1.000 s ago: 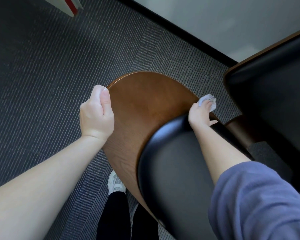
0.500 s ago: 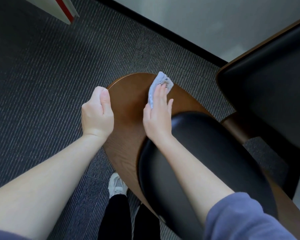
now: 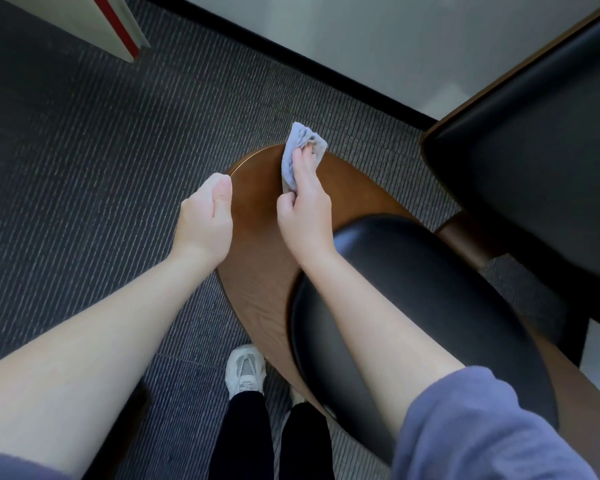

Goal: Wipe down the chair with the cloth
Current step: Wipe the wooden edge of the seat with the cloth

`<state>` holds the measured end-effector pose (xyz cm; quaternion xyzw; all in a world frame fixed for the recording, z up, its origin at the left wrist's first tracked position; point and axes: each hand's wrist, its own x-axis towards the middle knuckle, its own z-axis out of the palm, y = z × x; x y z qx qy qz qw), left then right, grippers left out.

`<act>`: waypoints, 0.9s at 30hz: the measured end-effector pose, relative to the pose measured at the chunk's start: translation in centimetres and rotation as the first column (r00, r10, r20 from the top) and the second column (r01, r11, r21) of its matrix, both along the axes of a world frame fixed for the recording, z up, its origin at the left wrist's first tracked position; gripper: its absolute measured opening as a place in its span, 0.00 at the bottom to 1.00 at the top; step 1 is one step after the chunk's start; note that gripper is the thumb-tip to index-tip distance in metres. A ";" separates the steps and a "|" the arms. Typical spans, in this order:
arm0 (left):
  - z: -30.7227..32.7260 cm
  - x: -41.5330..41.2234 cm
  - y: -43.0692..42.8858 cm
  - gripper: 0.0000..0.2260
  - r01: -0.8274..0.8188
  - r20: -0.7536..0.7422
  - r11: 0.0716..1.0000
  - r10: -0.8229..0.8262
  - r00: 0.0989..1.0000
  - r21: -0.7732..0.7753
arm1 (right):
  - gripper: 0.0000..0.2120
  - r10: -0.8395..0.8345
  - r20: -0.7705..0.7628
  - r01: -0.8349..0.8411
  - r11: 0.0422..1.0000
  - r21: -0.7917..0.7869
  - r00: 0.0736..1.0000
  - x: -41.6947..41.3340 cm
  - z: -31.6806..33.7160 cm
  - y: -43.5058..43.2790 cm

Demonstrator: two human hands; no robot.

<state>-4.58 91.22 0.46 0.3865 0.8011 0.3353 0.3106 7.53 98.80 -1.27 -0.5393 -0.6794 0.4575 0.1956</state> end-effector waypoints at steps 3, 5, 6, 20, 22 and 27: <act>0.2 -1.0 -0.1 0.18 0.074 0.079 0.997 -0.072 0.994 -0.025 | 0.32 0.044 -0.032 -0.042 0.997 0.066 0.999 -0.5 0.3 -1.8; 0.5 -1.6 0.0 0.21 0.114 0.137 0.993 -0.108 0.985 -0.038 | 0.32 0.071 -0.060 -0.065 0.993 0.098 0.996 -0.5 0.3 -3.7; 0.8 -1.8 0.0 0.23 0.122 0.177 0.991 -0.111 0.978 -0.054 | 0.32 0.082 -0.067 -0.075 0.992 0.102 0.994 -0.5 0.3 -4.6; 3.2 -4.4 -1.1 0.11 0.227 0.543 0.963 -0.114 0.832 -0.146 | 0.32 0.063 -0.064 -0.055 0.992 0.113 0.996 -2.1 1.4 -7.5; 3.3 -4.3 -1.7 0.11 0.205 0.521 0.970 -0.109 0.847 -0.130 | 0.32 0.076 -0.058 -0.072 0.995 0.071 0.995 -1.6 1.3 -9.6; 3.6 -3.9 -1.7 0.11 0.161 0.442 0.977 -0.083 0.893 -0.143 | 0.31 0.067 -0.022 -0.065 0.996 0.058 0.998 -1.7 1.4 -9.5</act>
